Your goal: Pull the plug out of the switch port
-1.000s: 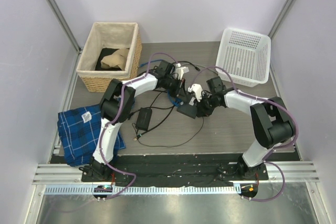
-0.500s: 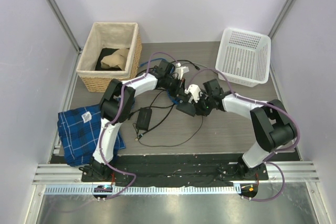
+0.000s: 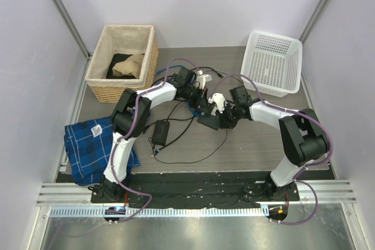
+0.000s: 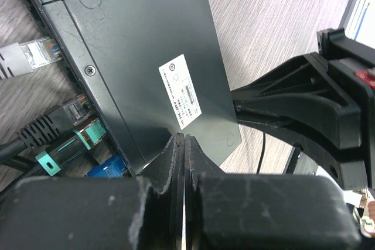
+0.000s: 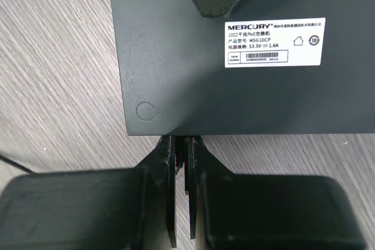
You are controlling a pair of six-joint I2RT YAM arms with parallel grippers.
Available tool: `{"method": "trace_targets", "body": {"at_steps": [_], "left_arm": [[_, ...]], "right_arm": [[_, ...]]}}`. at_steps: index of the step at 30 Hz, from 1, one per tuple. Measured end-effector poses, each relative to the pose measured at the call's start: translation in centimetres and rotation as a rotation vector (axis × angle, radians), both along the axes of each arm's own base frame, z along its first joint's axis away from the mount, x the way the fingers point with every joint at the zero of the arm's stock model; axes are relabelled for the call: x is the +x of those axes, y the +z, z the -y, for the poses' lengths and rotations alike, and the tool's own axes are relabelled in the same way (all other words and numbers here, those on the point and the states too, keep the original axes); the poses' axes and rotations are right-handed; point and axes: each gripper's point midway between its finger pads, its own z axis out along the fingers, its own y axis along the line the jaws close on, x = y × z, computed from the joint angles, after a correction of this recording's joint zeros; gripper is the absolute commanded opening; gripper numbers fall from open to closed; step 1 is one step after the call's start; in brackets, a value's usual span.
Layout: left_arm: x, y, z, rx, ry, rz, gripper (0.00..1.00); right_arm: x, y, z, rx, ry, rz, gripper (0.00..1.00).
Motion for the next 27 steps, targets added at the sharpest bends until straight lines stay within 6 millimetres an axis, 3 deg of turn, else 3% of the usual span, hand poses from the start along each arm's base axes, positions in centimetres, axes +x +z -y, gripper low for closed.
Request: {"method": "trace_targets", "body": {"at_steps": [18, 27], "left_arm": [[0.1, 0.0, 0.0, -0.002, 0.001, 0.004, 0.0], [0.2, 0.0, 0.0, -0.001, 0.005, 0.007, 0.0]], "right_arm": [[0.0, -0.2, 1.0, -0.018, 0.025, -0.083, 0.01], [0.3, -0.3, 1.4, 0.041, -0.035, -0.294, 0.02]]}}
